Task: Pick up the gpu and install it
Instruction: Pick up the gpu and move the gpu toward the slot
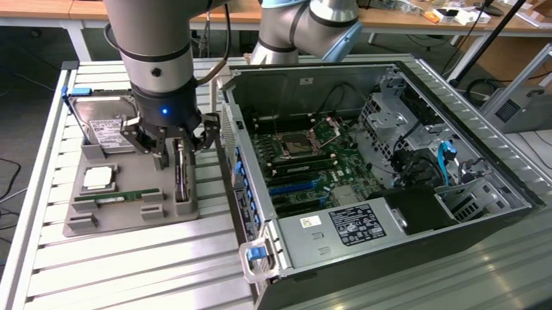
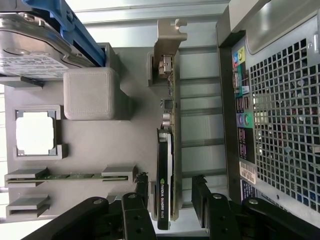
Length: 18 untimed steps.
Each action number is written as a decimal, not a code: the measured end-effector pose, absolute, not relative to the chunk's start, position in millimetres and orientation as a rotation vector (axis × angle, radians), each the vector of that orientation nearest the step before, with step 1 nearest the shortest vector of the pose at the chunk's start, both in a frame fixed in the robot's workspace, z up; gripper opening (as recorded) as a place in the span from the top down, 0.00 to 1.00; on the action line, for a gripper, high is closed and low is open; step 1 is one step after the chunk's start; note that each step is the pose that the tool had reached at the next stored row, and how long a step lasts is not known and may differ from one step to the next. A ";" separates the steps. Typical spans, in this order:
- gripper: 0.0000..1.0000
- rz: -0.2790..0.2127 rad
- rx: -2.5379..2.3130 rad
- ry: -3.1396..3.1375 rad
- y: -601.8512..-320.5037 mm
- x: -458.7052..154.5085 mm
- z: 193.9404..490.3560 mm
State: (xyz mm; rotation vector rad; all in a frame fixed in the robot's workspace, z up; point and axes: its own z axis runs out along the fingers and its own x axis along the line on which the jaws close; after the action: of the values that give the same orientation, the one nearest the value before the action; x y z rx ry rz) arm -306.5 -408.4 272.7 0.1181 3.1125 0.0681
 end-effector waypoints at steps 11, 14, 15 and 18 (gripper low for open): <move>0.52 0.068 0.118 3.113 -408.6 -306.5 270.7; 0.52 0.068 0.118 3.113 -408.6 -306.5 270.4; 0.52 0.068 0.118 3.112 -408.5 -306.4 270.3; 0.52 0.068 0.118 3.112 -408.1 -306.4 269.9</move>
State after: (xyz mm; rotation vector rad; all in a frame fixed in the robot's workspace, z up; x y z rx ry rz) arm -306.4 -408.1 269.9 0.1180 3.1122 0.0684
